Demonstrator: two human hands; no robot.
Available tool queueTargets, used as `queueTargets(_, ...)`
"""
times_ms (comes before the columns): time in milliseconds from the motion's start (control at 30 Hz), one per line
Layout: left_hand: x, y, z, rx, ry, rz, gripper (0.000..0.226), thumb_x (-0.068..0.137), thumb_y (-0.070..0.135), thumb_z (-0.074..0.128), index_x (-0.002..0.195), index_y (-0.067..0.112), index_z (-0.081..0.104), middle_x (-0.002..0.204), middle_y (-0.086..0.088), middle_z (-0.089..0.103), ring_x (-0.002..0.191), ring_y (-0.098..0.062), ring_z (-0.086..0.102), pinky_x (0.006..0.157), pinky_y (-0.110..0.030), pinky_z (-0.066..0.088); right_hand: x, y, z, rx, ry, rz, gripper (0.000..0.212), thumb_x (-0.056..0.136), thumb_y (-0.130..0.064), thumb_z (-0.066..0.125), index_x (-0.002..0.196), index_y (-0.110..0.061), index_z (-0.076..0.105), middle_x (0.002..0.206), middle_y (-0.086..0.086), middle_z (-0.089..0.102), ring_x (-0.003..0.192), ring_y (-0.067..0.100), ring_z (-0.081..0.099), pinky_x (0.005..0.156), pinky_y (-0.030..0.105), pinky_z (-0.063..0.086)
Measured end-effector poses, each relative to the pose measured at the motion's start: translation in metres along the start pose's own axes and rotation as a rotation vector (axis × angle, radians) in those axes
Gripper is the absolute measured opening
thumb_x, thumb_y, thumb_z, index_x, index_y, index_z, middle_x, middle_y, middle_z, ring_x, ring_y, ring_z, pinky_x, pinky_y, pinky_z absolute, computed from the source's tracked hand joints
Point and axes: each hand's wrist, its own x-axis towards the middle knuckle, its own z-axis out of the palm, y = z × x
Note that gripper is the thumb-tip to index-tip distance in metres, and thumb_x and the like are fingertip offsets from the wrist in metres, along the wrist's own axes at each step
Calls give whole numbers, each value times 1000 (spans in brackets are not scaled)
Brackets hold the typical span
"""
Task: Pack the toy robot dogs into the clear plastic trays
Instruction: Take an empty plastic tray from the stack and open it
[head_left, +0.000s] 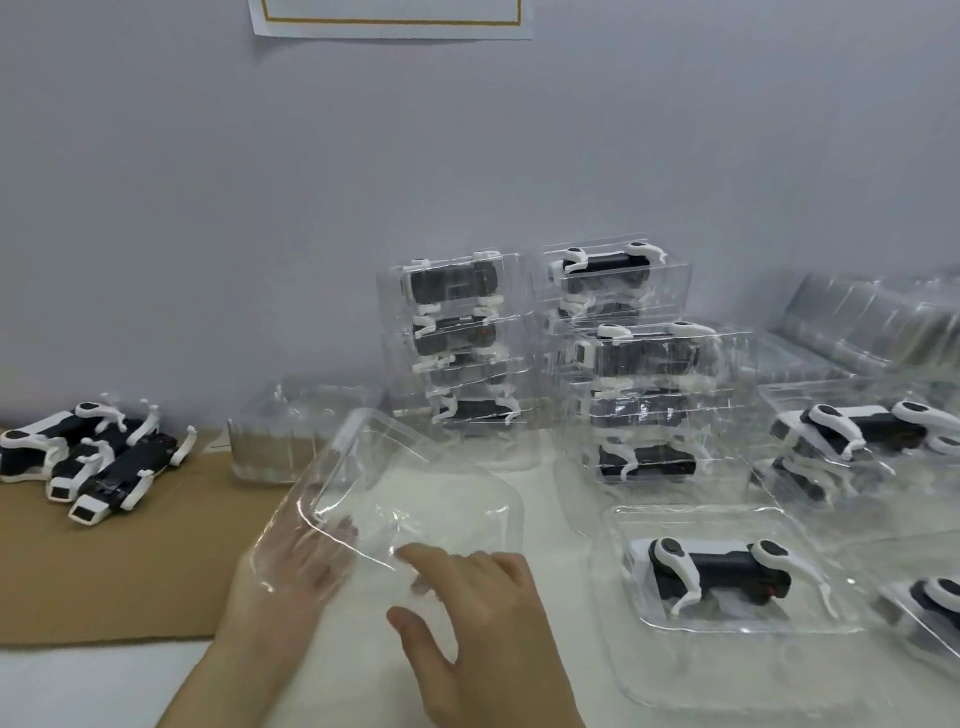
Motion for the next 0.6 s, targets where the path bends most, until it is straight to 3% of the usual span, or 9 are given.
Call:
queueTargets(100,-14,2,-15,-44,-96,-55,33,88,39,52,88,16,76,93,-13,72,79,-29,74,70,-40,63,3,2,-3,-34,-105,67,36,83,-35,56,118,-32,63,89,-18,65,82,8,61,91,27,34)
queueTargets(167,-21,5,-29,-3,-84,-84,45,95,47,45,102,11,71,105,-21,73,86,-34,74,70,-42,62,5,1,-7,-55,-212,121,37,88,-32,51,124,-35,60,99,-17,64,93,9,58,101,24,26)
queueTargets(267,-28,12,-42,110,-14,37,43,103,42,40,126,11,60,125,-15,70,106,-32,71,82,-42,58,4,1,-13,-47,-305,142,41,93,-31,45,132,-40,52,107,-18,60,105,6,51,111,22,12)
queueTargets(467,-40,21,-43,143,-5,57,48,98,47,45,134,17,56,131,-8,67,122,-29,61,109,-52,41,3,6,-17,-11,-190,121,37,89,-31,53,125,-38,60,113,-23,57,108,-3,49,113,21,15)
queueTargets(600,-44,17,-40,319,-31,110,33,101,38,45,127,24,60,125,2,71,122,-20,62,111,-45,41,3,14,-14,113,-81,281,36,91,-38,54,127,-40,58,126,-26,48,120,-4,45,106,21,29)
